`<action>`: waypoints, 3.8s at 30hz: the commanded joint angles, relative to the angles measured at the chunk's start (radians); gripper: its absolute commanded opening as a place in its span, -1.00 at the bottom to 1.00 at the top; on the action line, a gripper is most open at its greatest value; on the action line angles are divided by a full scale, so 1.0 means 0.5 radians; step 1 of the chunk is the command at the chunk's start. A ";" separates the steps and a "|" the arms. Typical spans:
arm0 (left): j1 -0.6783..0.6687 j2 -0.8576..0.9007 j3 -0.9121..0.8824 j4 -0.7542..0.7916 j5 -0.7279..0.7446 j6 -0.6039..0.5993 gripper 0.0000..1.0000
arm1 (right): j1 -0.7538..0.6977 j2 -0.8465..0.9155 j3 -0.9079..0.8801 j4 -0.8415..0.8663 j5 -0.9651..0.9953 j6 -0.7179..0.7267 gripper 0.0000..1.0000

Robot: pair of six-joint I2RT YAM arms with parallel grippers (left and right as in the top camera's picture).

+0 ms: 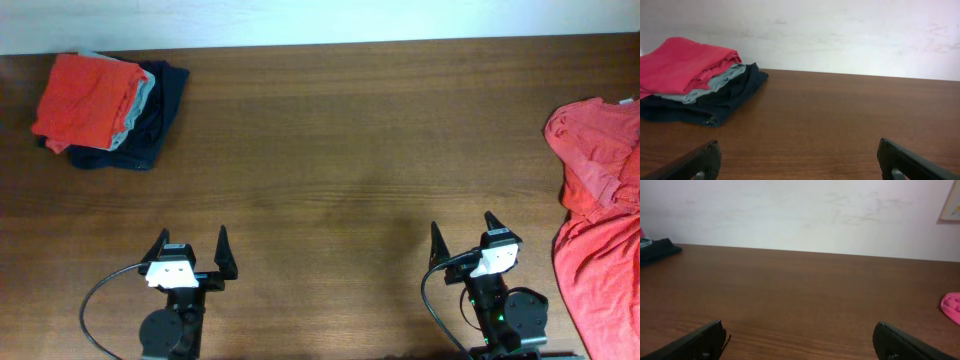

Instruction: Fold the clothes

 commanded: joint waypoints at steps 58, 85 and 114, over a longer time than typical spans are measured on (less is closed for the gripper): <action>-0.008 -0.021 -0.005 -0.009 0.021 0.032 0.99 | -0.160 2.333 2.244 -1.546 0.420 0.054 0.97; -0.008 -0.021 -0.005 -0.008 0.021 0.032 0.99 | -1.125 3.297 2.315 -0.652 0.509 0.079 -0.21; -0.008 -0.021 -0.005 -0.009 0.021 0.032 0.99 | -1.745 3.880 2.318 0.166 -0.189 -0.037 0.01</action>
